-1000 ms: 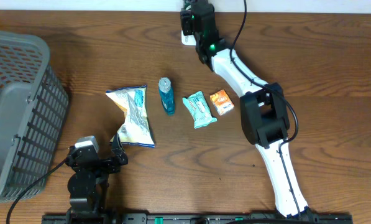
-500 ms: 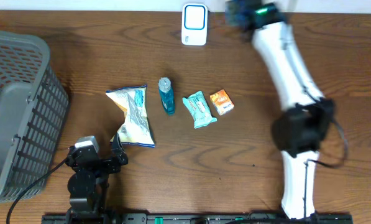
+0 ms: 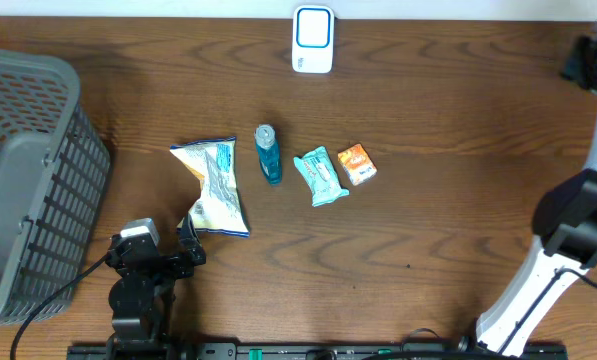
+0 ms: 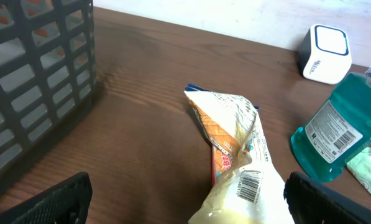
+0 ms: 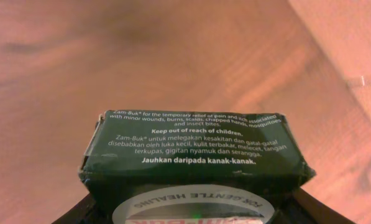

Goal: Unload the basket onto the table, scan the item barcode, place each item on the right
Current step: 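Move the Zam-Buk box off to the right table edge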

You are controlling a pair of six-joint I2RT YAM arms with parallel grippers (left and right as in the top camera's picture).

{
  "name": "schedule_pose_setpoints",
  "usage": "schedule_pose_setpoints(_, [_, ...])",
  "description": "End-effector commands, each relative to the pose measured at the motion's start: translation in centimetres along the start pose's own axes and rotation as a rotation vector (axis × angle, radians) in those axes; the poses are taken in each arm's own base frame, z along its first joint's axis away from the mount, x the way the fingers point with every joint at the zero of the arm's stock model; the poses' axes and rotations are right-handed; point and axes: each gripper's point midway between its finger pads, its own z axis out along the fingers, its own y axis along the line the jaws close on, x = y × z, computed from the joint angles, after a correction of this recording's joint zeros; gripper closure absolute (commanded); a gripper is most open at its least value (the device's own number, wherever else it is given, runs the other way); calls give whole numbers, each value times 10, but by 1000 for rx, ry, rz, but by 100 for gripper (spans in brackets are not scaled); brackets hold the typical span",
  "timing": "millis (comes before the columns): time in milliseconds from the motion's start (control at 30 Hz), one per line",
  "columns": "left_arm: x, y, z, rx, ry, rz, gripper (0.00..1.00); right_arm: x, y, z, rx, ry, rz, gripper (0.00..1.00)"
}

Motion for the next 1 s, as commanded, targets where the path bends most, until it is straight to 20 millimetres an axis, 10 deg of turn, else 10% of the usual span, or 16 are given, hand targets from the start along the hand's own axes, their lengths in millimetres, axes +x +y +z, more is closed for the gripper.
schedule_pose_setpoints(0, [0, 1, 0, -3, -5, -11, 2, 13, -46, 44, 41, 80, 100, 66])
schedule_pose_setpoints(400, [0, 1, 0, -3, -5, -11, 2, 36, -156, 110, 143, 150, 327, 53])
schedule_pose_setpoints(667, [0, 1, 0, -3, -5, -12, 2, 47, -176, 113, 107, 180, 395, 49])
schedule_pose_setpoints(967, [0, 1, 0, -3, -5, -12, 2, 105, -189, 133, 126, 349, 411, 46])
